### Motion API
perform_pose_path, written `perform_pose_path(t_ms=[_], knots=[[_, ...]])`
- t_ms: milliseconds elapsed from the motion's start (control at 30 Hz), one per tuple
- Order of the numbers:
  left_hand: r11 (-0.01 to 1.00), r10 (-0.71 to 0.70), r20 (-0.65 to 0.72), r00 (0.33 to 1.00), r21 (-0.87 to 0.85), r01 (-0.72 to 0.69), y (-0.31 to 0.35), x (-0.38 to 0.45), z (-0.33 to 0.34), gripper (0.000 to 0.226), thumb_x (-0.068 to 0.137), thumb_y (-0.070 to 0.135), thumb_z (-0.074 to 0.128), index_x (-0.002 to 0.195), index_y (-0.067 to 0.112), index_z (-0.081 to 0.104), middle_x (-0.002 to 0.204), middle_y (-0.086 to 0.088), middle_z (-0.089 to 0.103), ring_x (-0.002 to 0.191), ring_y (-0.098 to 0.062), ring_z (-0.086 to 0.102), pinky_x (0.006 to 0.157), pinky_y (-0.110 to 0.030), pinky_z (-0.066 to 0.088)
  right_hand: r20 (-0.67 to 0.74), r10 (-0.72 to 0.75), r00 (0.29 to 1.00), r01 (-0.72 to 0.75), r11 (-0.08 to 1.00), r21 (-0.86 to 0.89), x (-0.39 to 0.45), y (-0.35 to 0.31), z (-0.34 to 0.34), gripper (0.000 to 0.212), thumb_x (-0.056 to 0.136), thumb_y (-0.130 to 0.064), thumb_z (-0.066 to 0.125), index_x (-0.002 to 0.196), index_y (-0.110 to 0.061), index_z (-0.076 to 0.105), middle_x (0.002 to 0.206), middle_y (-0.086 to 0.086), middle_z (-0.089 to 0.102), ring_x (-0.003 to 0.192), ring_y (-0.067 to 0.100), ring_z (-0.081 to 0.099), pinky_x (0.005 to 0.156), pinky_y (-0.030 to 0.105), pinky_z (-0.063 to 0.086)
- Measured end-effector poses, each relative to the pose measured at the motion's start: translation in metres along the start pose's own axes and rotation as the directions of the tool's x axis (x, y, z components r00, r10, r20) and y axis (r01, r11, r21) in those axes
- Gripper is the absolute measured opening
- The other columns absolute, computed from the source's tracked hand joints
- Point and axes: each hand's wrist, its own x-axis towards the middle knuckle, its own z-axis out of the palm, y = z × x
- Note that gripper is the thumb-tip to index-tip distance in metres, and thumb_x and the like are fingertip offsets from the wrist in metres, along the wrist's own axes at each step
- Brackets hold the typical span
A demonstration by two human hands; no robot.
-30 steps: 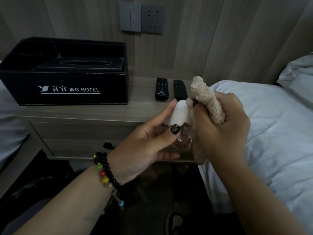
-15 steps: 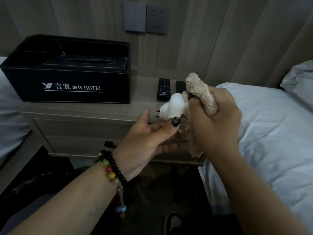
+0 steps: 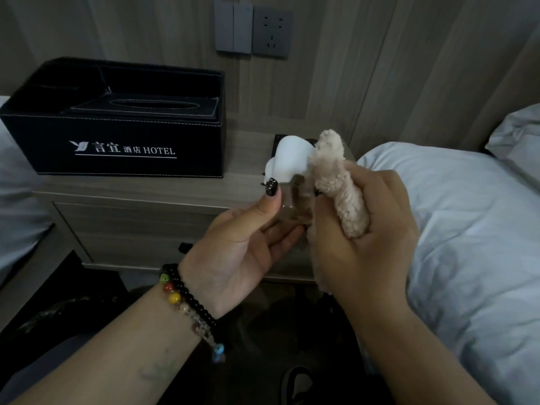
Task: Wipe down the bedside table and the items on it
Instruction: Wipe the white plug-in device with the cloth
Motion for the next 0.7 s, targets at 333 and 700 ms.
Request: perform_pose_path(t_ms=[333,700], knots=[[0.998,-0.041,0.057,0.997,0.049,0.038,-0.002,0.000,-0.001,0.047,0.055,0.033,0.084,0.097,0.012,0.076,0.102,-0.007,0.072,0.094,-0.015,0.068,0.084,-0.027,0.055,-0.004,0.085,0.996,-0.084,0.996,0.038,0.009,0.005,-0.003,0.020,0.083,-0.022,0.061,0.099,-0.013,0.067,0.083,0.001,0.058,0.076,-0.002,0.051,0.069,0.005,0.035],[0.977,-0.072,0.030,0.997,0.201,0.065,0.003,-0.003,-0.005,0.064,0.047,0.043,0.090,0.102,0.014,0.073,0.104,-0.007,0.071,0.095,-0.016,0.067,0.080,-0.026,0.056,0.013,-0.054,0.998,0.053,0.996,0.067,0.007,0.003,-0.003,0.022,0.083,-0.016,0.061,0.101,-0.005,0.066,0.087,0.004,0.058,0.080,-0.002,0.051,0.073,0.009,0.038]])
